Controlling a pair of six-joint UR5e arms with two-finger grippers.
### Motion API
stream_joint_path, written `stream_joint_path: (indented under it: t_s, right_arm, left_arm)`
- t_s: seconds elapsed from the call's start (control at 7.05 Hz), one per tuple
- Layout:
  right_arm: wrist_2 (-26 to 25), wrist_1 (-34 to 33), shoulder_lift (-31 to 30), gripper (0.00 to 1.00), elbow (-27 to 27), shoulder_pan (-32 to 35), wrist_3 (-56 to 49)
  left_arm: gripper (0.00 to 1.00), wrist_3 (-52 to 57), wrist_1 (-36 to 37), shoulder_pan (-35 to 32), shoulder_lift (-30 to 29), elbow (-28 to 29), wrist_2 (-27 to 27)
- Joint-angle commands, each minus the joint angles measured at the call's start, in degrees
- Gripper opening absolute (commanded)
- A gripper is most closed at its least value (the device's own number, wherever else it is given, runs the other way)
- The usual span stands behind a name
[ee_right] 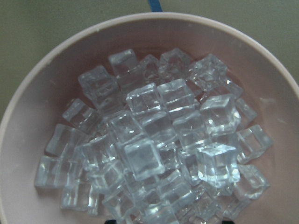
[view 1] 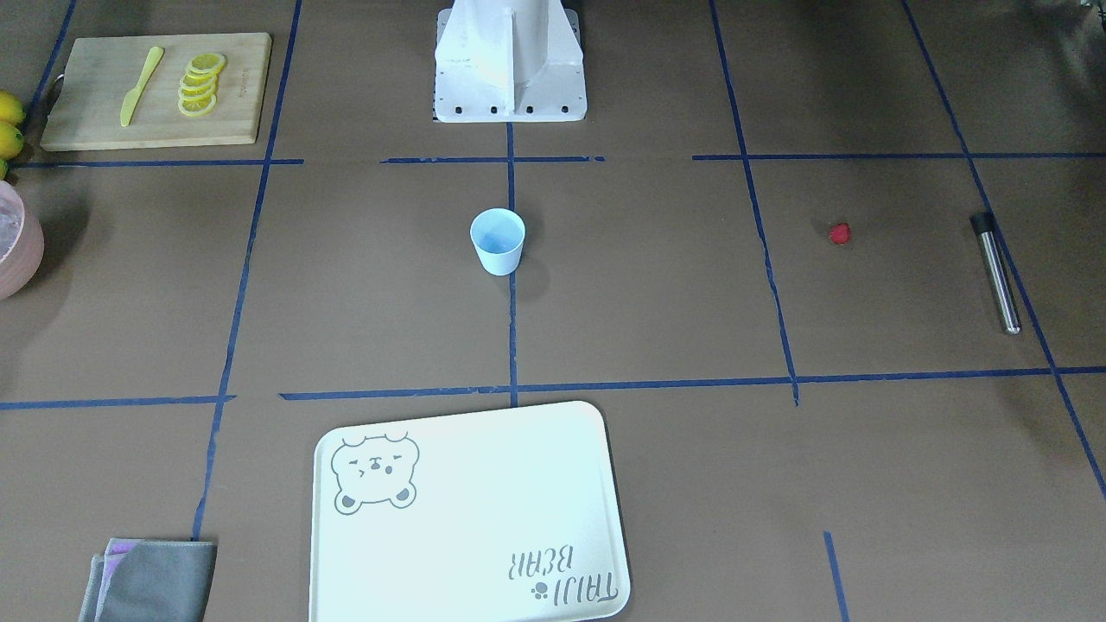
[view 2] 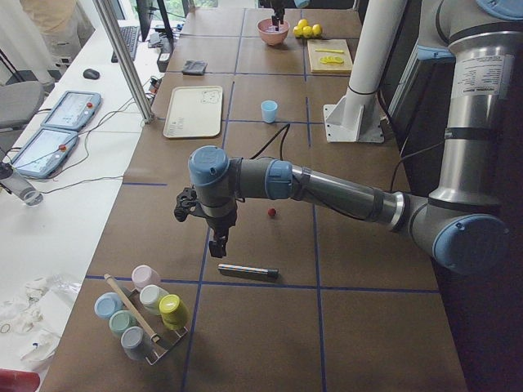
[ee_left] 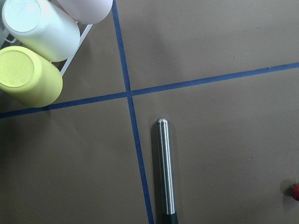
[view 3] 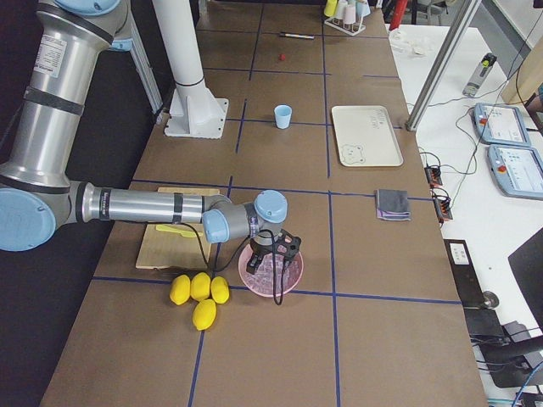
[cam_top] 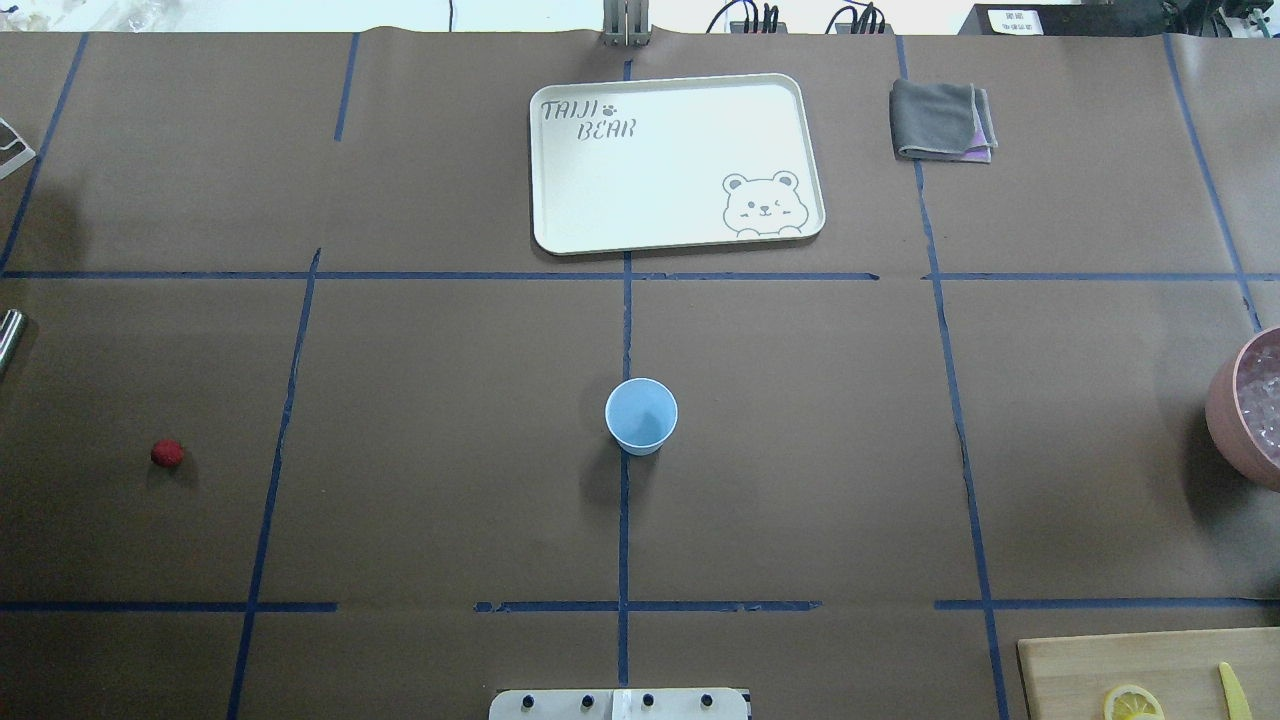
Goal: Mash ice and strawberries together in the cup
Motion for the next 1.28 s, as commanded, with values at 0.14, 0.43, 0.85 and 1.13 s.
stream_joint_path:
  t_s: [0.14, 0.43, 0.85, 1.13]
  right_arm:
    - [0.13, -0.03, 0.56, 0.60, -0.52, -0.41, 0.05]
    - [0.12, 0.05, 0.56, 0.42, -0.78, -0.59, 0.05]
    - [0.21, 0.23, 0.73, 0.01, -0.61, -0.59, -0.21]
    - [0.22, 1.72, -0.05, 0.00, 3.66, -0.06, -0.31]
  left_arm:
    - [1.00, -0.26, 0.07, 0.00, -0.04, -0.51, 0.07]
    - [1.00, -0.26, 0.07, 0.00, -0.04, -0.60, 0.07]
    - [1.00, -0.26, 0.07, -0.09, 0.05, -0.86, -0.02]
    - [1.00, -0.26, 0.24, -0.09, 0.14, -1.39, -0.02]
